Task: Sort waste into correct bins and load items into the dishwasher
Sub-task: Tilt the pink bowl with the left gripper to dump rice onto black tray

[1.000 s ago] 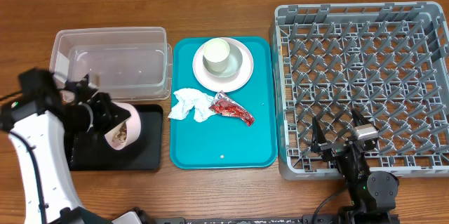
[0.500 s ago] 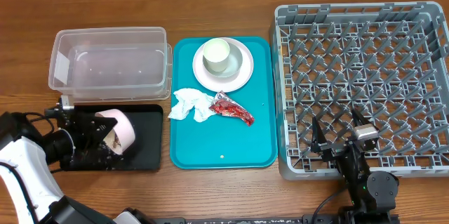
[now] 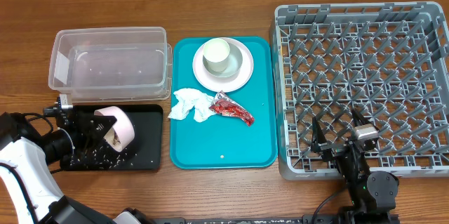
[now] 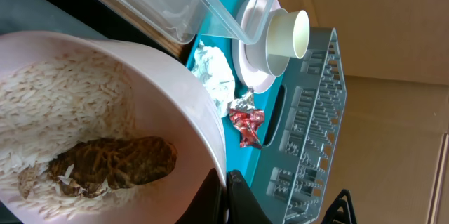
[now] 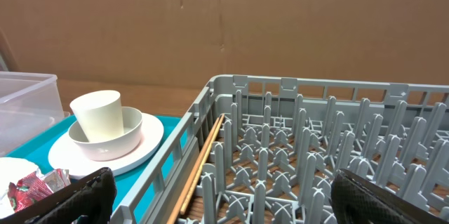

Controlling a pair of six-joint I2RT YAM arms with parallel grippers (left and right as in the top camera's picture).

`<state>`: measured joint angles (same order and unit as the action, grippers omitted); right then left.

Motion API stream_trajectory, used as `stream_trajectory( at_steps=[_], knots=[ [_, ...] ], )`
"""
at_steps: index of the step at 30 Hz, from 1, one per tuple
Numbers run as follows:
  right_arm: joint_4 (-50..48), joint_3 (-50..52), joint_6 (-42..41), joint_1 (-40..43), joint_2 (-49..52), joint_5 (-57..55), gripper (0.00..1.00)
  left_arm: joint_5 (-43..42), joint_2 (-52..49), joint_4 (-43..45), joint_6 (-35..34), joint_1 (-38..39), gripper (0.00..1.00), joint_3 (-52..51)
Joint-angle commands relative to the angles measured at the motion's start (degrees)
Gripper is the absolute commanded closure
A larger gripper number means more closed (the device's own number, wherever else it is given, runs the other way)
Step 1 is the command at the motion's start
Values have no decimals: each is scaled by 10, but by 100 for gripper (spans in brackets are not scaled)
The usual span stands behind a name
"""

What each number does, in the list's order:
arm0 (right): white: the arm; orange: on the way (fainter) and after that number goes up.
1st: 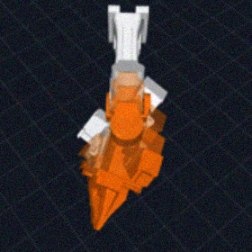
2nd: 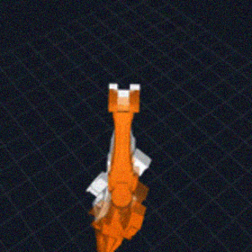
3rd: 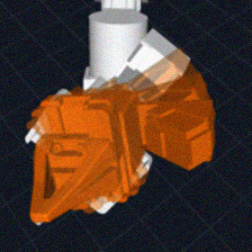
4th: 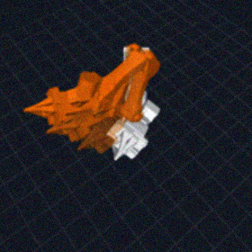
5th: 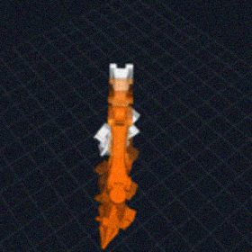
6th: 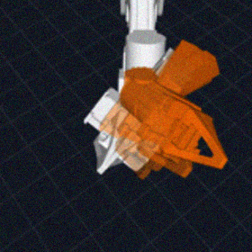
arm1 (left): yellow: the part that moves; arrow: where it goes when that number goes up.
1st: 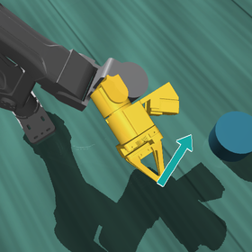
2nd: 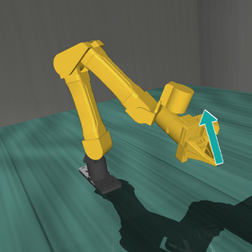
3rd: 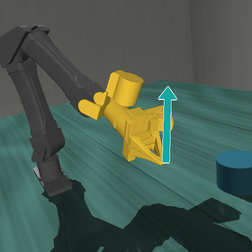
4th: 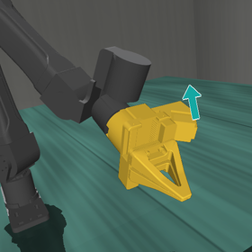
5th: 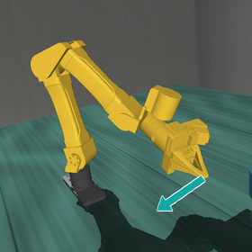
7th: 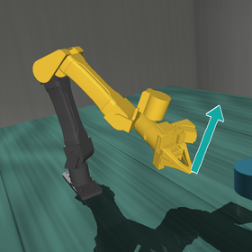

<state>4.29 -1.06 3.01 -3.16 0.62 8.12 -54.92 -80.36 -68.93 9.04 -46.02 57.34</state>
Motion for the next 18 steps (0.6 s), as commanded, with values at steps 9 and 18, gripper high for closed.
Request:
stream_trajectory(
  at_steps=[9,18],
  knots=[
    [-3,6,-2,-4,-5,-2,0,-26,14,3,13,-5,96,-4],
    [-3,6,-2,-4,-5,-2,0,-28,14,6,13,-5,96,-4]
  ],
)
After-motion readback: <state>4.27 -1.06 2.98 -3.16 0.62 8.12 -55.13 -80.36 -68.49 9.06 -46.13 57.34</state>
